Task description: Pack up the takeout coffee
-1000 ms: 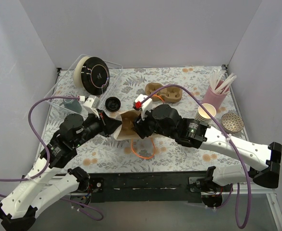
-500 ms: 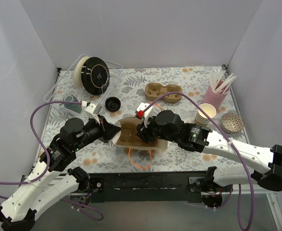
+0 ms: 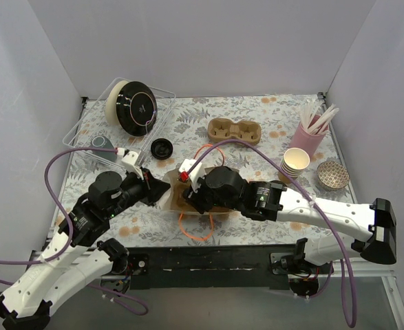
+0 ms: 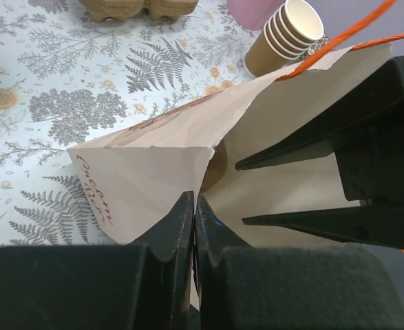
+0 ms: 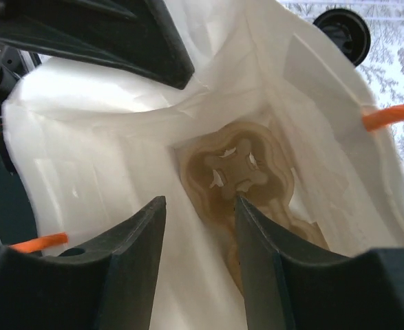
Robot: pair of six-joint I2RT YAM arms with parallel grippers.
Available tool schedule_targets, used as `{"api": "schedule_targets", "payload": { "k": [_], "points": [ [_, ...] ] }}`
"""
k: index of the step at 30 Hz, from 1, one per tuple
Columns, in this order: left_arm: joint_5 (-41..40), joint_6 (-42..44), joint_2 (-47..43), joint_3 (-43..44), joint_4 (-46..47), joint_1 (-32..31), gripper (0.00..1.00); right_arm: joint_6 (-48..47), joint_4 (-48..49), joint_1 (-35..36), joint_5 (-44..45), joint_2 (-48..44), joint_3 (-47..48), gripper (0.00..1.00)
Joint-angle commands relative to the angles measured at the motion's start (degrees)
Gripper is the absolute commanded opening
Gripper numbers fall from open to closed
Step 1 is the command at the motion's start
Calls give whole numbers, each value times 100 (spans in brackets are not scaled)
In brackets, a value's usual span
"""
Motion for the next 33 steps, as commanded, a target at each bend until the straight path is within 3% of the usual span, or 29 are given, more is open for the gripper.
{"api": "schedule_targets", "payload": {
  "k": [1,7,12,17,18,22,33],
  "points": [
    [-447,256,-96,141,126,22,0,-87,143,31,90,-140,752,54],
    [-842,318,-122,211,160,22,0,658,-243,31,407,-334,1665,60],
    [-1018,265,-34,308,231,22,0,1748,-937,31,1468,-535,2325,66],
    [-1150,282,45,493,205,22,0,3136,-2894,31,2926,-370,3605,66],
    [-1132,291,88,519,187,22,0,3522,-3829,31,3025,-186,3801,66],
    [-1132,142,291,668,55,22,0,4298,-5200,31,3123,62,4190,67],
    [-1264,63,379,704,64,22,0,4052,-3382,40,1673,-1229,1915,66]
  ]
}}
